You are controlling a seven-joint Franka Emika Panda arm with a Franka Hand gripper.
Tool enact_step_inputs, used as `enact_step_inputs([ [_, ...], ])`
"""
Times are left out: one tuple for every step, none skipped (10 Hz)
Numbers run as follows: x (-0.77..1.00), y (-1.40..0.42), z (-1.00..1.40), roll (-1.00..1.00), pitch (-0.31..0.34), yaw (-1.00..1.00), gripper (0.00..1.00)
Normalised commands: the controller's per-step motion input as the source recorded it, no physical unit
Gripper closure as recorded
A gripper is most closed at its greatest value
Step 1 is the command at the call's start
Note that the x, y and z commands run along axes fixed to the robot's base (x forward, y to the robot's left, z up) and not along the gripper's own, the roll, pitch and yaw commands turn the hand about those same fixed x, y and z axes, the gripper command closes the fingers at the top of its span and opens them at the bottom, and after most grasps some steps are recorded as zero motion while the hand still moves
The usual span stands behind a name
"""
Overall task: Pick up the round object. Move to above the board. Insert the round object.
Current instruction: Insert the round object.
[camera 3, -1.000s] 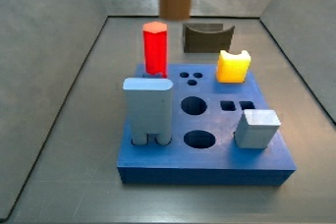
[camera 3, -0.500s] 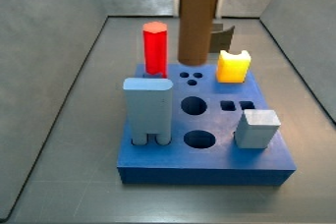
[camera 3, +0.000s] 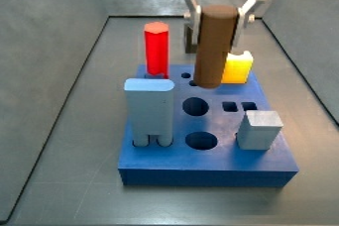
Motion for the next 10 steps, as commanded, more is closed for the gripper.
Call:
enact_step_inputs([
  [0.14,0.00,-0.60,0.21,0.000,-0.06,1.00],
  [0.13,-0.03,-0.59,0.18,0.000,-0.04,1.00],
  [0.12,-0.05,-0.56,0.15,0.000,-0.05,1.00],
  [0.01,-0.06,-0.40,0.15,0.000,-0.04,1.00],
  [0.00,-0.03,-0.23,0.10,0.000,-0.04,1.00],
  [-0.01,0.00,-0.14,0.00,0.000,-0.05,1.00],
  [-0.03,-0.03,-0.03,0.11,0.000,-0.03,1.00],
  [-0.11,-0.05,-0.02,0.15,0.000,-0.03,1.00],
  [-0.24,0.00,0.00,0.17,-0.017,-0.07,1.00],
  [-0.31,0.00,-0.01,0.18,-0.051,-0.09,1.00],
])
